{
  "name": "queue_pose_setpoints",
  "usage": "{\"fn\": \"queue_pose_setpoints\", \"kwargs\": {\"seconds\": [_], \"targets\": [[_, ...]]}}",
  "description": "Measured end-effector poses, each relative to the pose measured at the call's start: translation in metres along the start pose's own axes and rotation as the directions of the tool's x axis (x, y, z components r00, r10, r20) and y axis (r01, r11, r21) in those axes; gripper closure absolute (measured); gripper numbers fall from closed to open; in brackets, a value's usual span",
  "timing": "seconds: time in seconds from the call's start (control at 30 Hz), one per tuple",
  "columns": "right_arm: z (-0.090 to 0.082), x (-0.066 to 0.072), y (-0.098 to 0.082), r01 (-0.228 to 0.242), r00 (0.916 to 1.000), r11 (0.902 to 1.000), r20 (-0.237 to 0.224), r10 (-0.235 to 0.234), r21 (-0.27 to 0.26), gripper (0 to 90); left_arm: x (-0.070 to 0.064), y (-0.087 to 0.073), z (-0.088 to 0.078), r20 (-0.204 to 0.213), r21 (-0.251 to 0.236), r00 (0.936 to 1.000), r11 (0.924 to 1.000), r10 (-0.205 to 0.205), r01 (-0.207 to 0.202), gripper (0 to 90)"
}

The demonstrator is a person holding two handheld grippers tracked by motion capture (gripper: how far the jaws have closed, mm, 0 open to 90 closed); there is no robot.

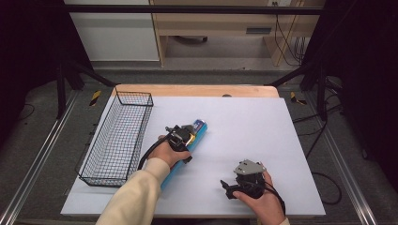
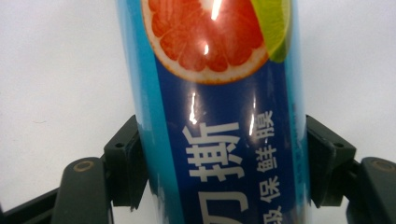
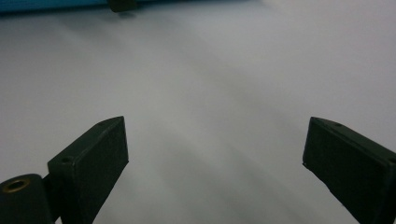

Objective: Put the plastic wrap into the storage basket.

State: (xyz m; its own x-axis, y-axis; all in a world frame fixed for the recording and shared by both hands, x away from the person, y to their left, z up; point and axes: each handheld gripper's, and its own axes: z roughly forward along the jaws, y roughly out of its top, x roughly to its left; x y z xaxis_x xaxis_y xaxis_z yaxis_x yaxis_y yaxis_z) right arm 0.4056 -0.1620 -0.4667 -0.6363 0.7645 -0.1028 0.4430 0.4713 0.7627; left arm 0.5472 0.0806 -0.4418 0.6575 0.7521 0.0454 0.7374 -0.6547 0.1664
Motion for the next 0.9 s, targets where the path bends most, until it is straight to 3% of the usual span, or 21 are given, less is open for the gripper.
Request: {"fn": "queue_pose_setpoints", "kwargs": {"seconds": [0.1,0.23,0.4,0.47,0.67,0.9], "targets": [[0.000,0.000,0.000,-0.002,1.0000,1.0000,0.000,0.002,0.000,7.2,-0.001,-0.001,0.000,-0.003,-0.010,1.0000,0.9999,-0.008,0.008,29.4],[0.000,0.000,0.000,-0.002,1.0000,1.0000,0.001,0.002,0.001,7.1,-0.003,-0.003,-0.001,-0.051,-0.011,0.9986,0.9999,0.012,-0.012,30.0],[0.001,0.000,0.000,0.002,1.0000,1.0000,-0.003,-0.002,0.000,7.1,-0.001,-0.006,-0.007,-0.063,-0.014,0.9978,0.9997,0.018,-0.019,30.5],[0.001,0.001,0.000,0.005,1.0000,1.0000,-0.004,-0.005,0.005,7.1,-0.002,-0.007,-0.014,-0.092,-0.023,0.9953,0.9992,0.030,-0.032,30.7],[0.001,0.001,0.000,0.005,1.0000,1.0000,-0.004,-0.005,0.002,7.1,-0.002,-0.009,-0.023,-0.108,-0.038,0.9931,0.9981,0.044,-0.049,31.1],[0.002,0.001,0.000,0.003,1.0000,1.0000,-0.004,-0.003,0.006,7.1,-0.003,-0.009,-0.029,-0.122,-0.021,0.9900,0.9971,0.070,-0.073,31.4]]}}
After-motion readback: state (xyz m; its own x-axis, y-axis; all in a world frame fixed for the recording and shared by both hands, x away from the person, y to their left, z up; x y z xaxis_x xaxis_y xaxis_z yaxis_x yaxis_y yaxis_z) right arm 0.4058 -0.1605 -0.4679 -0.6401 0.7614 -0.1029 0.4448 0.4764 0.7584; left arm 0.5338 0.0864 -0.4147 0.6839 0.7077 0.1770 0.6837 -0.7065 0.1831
